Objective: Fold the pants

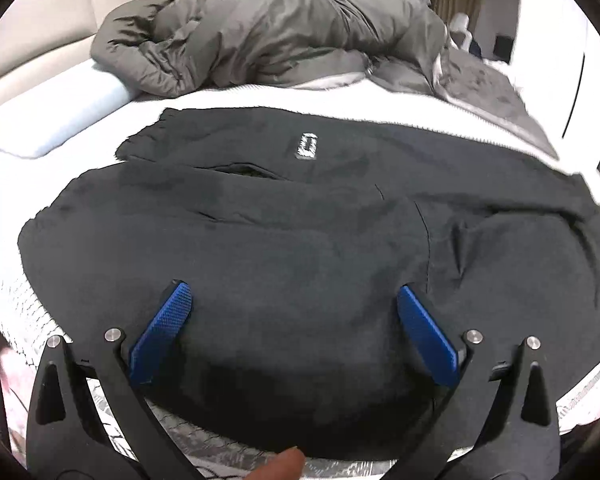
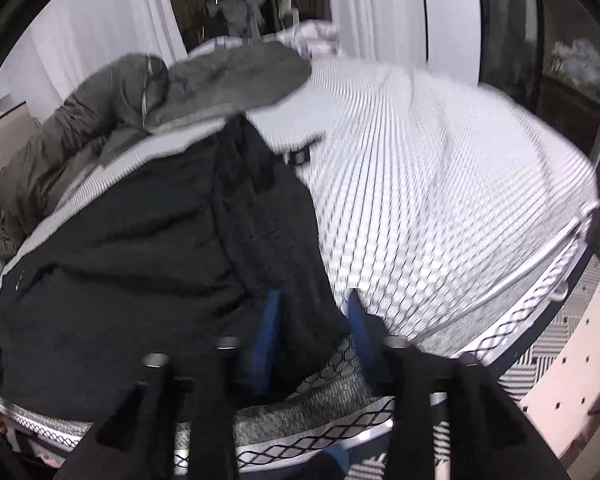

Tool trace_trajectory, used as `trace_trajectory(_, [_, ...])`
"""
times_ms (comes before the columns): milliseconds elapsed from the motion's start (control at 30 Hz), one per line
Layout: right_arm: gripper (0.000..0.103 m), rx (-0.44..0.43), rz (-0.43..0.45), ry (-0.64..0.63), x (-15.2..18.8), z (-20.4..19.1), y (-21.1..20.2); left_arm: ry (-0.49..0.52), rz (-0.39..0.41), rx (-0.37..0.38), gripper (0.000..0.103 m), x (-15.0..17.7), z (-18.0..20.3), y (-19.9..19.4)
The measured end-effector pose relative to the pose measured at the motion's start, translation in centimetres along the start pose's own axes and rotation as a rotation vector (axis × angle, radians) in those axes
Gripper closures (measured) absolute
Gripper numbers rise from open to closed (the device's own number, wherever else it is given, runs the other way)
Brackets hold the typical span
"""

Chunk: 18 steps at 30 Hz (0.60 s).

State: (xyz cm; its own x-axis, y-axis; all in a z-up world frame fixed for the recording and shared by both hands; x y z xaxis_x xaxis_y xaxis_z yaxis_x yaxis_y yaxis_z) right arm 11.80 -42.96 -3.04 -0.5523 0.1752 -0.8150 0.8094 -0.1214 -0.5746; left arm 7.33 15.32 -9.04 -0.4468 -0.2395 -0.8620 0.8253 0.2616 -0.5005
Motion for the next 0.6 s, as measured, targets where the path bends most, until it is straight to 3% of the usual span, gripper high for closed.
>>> trace_trajectory(67, [0.048,-0.012,0.055,-0.006,-1.4,-1.0,-1.5,-0.042,0.021,0.013,0.001,-0.7,-1.3,-1.1])
trace_trajectory(133, [0.031,-0.048,0.078,-0.027,-2.5,-2.5,-2.3,-0.054,0.048,0.005,0.001,-1.6,-3.1,-2.0])
trace_trajectory(200, [0.022,-0.101,0.105,-0.061,-2.9,-4.5,-3.4,-0.038,0.052,-0.024,0.001,-2.4,-5.2,-2.0])
trace_trajectory(300, [0.020,-0.151,0.124,-0.128,-2.9,-7.4,-4.0,-0.021,0.007,-0.102,0.013,-2.5,-9.1,-1.2])
trace_trajectory(367, [0.020,-0.162,0.124,-0.171,-2.7,-9.1,-4.2,-0.084,-0.020,-0.143,0.024,-2.1,-12.7,-1.4])
trace_trajectory(500, [0.020,-0.163,0.112,-0.212,-2.0,-10.7,-3.3,-0.298,0.002,-0.111,0.028,-1.0,-19.0,-3.8])
trace_trajectory(600, [0.020,-0.169,0.103,-0.213,-1.5,-10.5,-2.8,-0.356,-0.021,-0.067,0.042,-0.2,-20.3,-4.1])
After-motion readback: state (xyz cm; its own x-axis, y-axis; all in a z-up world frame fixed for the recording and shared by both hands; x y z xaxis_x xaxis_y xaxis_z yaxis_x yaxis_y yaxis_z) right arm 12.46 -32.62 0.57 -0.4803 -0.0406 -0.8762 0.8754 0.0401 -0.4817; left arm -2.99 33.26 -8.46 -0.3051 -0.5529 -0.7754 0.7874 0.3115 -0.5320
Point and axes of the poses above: each gripper's, at about its wrist camera, not at the fingertips, and y roughly the way its jaws point, z to its right, x to its underside, the point moved 9 cm from there along y, roughly the way its jaws point, and after that the axes turned 13 degrees about z, right-handed, at the moved point
